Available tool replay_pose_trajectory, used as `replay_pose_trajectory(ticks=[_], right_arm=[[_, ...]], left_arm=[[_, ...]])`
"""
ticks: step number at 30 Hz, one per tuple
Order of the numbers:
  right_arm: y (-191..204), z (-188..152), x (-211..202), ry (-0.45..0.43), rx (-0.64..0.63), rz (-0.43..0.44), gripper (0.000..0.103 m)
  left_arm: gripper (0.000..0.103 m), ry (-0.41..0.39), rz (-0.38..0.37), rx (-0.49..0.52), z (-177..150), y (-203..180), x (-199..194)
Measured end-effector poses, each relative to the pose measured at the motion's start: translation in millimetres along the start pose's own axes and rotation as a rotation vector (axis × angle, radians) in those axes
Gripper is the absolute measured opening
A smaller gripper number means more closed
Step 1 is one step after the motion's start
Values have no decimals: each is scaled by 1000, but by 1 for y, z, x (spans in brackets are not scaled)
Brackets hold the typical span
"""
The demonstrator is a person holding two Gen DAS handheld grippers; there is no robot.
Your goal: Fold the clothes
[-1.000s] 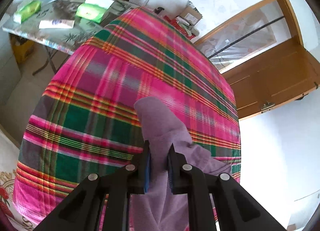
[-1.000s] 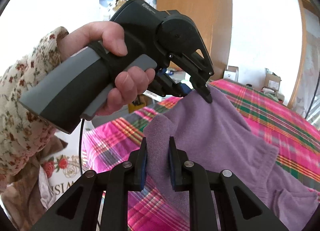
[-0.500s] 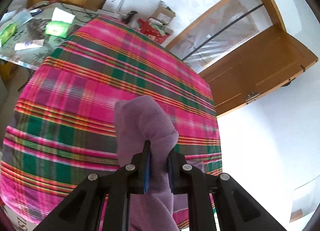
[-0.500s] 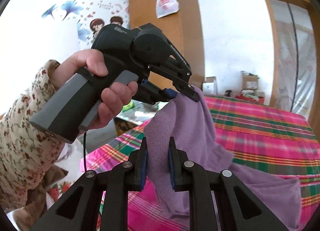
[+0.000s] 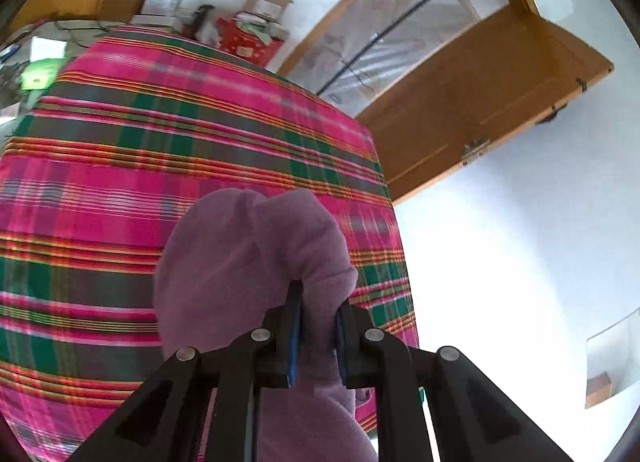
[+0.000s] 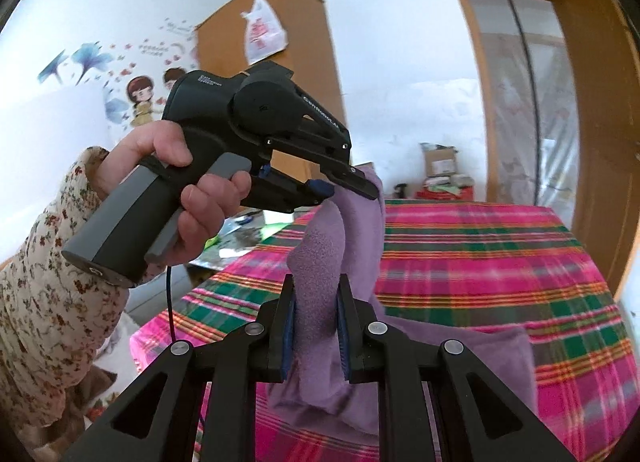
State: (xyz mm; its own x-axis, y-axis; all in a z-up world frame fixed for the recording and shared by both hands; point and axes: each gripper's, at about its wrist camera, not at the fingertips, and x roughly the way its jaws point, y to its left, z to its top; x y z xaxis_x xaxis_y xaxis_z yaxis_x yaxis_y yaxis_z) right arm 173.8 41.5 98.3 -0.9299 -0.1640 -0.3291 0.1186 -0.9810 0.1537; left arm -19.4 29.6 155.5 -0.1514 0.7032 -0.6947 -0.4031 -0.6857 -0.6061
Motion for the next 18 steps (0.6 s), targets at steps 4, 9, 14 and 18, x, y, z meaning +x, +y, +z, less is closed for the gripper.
replay_pose_trajectory(ticks=[4, 9, 14, 18], right_arm=[[-18, -5, -9, -4, 29, -34, 18], [-38, -9, -18, -4, 72, -60, 18], [-54, -16, -26, 1, 111, -85, 18], [-70, -24, -32, 10, 145, -107, 18]], left_arm=[[15, 31, -2, 26, 0, -19, 17], [15, 68, 4, 54, -1, -39, 39], [15, 109, 15, 64, -2, -54, 62], [15, 145, 34, 86, -6, -66, 81]])
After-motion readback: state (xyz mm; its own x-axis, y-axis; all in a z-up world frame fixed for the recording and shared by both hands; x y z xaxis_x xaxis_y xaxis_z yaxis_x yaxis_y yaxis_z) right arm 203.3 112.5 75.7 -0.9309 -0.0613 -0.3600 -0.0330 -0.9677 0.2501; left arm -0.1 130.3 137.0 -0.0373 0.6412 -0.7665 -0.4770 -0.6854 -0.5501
